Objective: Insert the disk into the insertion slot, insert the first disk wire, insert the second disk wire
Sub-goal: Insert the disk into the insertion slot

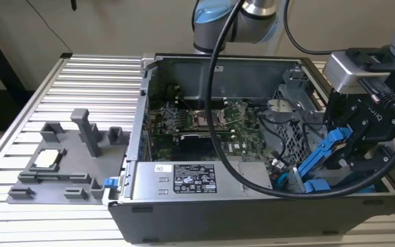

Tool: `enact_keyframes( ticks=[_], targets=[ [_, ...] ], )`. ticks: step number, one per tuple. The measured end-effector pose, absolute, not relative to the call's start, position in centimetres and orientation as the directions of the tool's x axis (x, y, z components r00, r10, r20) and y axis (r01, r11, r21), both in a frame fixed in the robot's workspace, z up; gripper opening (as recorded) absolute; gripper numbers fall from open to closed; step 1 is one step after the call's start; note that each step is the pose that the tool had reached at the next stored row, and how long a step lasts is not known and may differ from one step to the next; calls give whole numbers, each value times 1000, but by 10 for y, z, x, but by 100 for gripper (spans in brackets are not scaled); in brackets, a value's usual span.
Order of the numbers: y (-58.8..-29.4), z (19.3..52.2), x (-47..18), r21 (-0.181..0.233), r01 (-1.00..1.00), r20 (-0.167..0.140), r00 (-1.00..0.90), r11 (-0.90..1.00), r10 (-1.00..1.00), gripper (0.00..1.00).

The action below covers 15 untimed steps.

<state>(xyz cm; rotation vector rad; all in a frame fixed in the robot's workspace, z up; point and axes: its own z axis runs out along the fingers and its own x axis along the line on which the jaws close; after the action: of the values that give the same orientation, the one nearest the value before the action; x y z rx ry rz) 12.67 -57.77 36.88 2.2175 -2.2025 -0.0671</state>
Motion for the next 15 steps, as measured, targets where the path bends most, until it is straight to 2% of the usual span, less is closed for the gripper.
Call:
enact_keyframes(
  ticks=[4, 10, 12, 13, 15],
  targets=[
    [-577, 368, 124, 31, -1000, -38, 6, -7, -999, 33],
    [-577, 367, 123, 28, -1000, -39, 6, -7, -999, 33],
    [-577, 367, 123, 28, -1000, -38, 6, -7, -999, 34],
    [-577, 367, 123, 28, -1000, -38, 6, -7, -999, 40],
    [-577, 368, 123, 28, -1000, -38, 6, -7, -999, 40]
  ],
)
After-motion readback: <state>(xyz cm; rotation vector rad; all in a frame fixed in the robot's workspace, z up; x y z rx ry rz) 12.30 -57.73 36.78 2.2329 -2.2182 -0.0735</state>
